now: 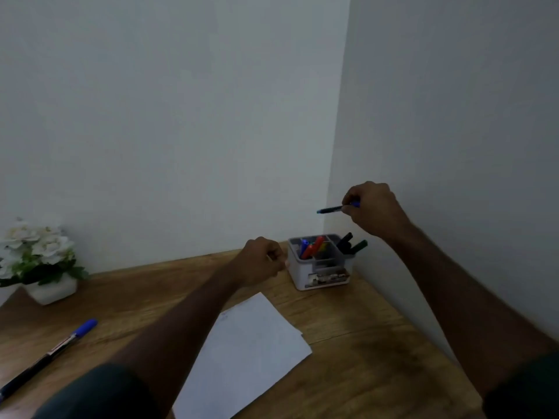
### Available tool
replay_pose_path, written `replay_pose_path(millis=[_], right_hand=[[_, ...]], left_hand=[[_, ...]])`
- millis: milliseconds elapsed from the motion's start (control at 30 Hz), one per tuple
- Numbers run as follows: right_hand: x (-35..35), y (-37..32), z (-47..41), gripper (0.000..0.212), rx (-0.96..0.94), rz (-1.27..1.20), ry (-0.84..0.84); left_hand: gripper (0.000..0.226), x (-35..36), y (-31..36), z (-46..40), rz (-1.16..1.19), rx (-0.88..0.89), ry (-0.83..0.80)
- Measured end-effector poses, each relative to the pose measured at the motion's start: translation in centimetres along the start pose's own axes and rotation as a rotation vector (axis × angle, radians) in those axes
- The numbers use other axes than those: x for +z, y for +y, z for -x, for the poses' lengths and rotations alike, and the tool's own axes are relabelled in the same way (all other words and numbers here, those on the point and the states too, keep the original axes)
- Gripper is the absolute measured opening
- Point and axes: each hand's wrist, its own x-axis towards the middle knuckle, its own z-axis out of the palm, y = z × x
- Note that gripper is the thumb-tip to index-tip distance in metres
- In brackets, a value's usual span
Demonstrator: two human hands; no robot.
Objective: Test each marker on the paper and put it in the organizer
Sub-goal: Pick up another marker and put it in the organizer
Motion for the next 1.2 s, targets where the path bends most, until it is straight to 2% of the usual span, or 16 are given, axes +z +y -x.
replay_pose_path(millis=[133,300,533,833,933,1033,1100,1200], right_hand=[[1.1,2.0,-1.6,0.009,0.027,0.14,-0.206],[3.9,2.0,-3.0,0.016,0.02,0.182,-0.328],[3.6,2.4,-3.7,0.024,0.099,0.143,-0.209],[5.6,2.2,-2.6,0.025,0.09,0.119,-0.385],[5.4,1.8,-2.2,0.018,0.091,0.107,-0.331],[5.0,0.2,-1.4,0.018,0.077,0.117,-0.164],[4.9,-2.0,-0.5,0.017,0.015,0.203,-0.034],[5.5,-6.6,1.1,0.018,-0.135,0.124,0.015]], left_hand=[[0.013,1.0,0.8,-1.7,-0.053,0.038,-0.01],[0.009,1.6,0.5,-2.7,-0.083,0.029,-0.018],[0.007,1.7,-0.1,-2.8,-0.079,0.015,-0.04],[0.007,1.7,-0.1,-2.5,-0.08,-0.01,-0.048],[0.007,0.9,-0.1,-2.0,-0.068,-0.012,-0.023],[0.011,-0.2,-0.3,-1.2,-0.062,-0.003,0.023],[0.015,-1.0,-0.4,-0.2,-0.059,0.007,0.049],[0.015,-2.7,-0.8,1.8,-0.056,0.007,0.08]])
